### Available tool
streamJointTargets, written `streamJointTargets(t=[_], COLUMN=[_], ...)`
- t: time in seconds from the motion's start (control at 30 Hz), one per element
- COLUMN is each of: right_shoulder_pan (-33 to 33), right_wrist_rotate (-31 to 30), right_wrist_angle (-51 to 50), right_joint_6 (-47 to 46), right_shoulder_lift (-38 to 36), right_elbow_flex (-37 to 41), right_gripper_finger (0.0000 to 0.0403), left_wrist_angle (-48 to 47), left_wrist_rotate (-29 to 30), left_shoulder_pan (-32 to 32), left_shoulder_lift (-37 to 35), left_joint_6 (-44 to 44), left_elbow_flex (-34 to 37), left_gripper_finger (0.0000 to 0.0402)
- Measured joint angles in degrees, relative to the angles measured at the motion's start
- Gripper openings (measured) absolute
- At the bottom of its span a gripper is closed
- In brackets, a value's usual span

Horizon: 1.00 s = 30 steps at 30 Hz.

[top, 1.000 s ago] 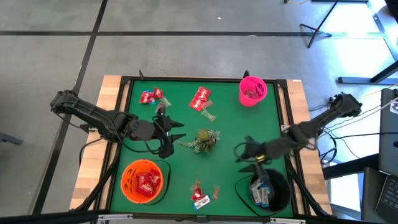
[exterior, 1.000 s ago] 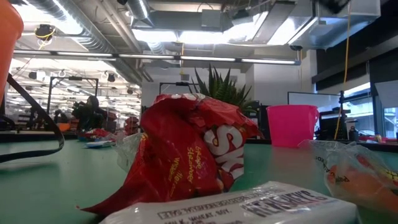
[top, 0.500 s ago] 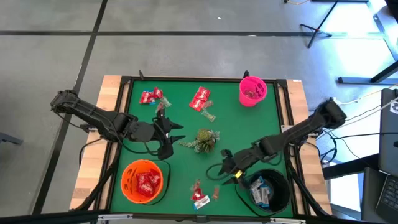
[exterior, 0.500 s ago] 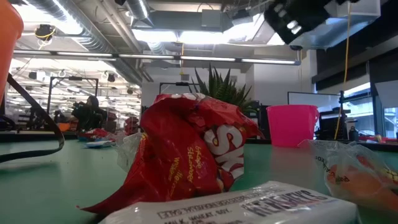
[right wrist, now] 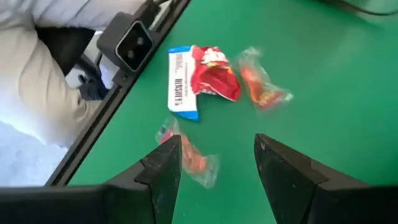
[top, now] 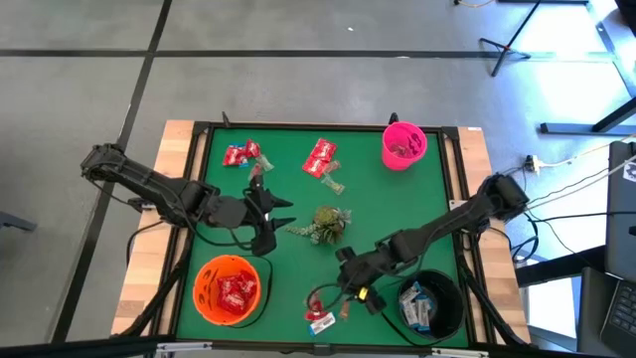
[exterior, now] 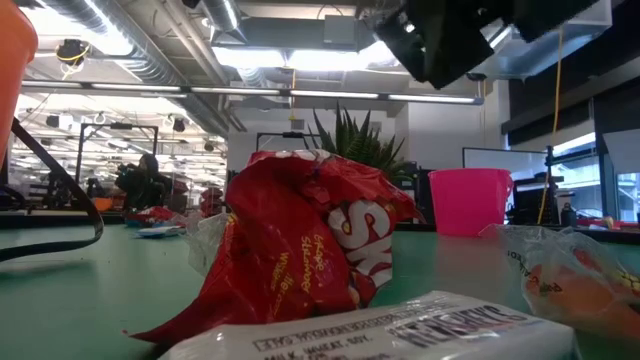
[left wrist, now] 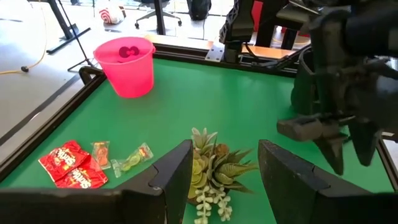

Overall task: Sort candy
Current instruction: Put the orange gummy into the pink bucket

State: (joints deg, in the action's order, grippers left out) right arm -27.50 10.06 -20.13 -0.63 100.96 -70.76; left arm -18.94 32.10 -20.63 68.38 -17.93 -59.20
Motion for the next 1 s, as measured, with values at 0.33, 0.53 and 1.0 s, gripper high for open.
streamJointTargets(t=[0.33, 0.53, 1.0], right_shoulder_pan=[-2.2, -2.2, -3.9], right_wrist_rotate=[-2.4, -3.5, -5.1], right_wrist_angle=[0.2, 0.3, -1.0], right_joint_6=[4.1, 5.4, 5.7], right_shoulder_lift=[6.8, 9.3, 11.5], right_elbow_flex=[-2.5, -2.5, -2.4], right_gripper_finger=[0.0200, 0.0197, 0.0147], left_wrist_angle=[0.0, 0.0, 0.0], left_wrist_rotate=[0.0, 0.1, 0.1], left_shoulder_pan=[-0.9, -0.9, -1.3], left_shoulder_lift=[0.0, 0.0, 0.0], left_joint_6=[0.3, 0.3, -0.1], left_elbow_flex=[0.0, 0.0, 0.0], left_gripper_finger=[0.0172, 0.0172, 0.0172])
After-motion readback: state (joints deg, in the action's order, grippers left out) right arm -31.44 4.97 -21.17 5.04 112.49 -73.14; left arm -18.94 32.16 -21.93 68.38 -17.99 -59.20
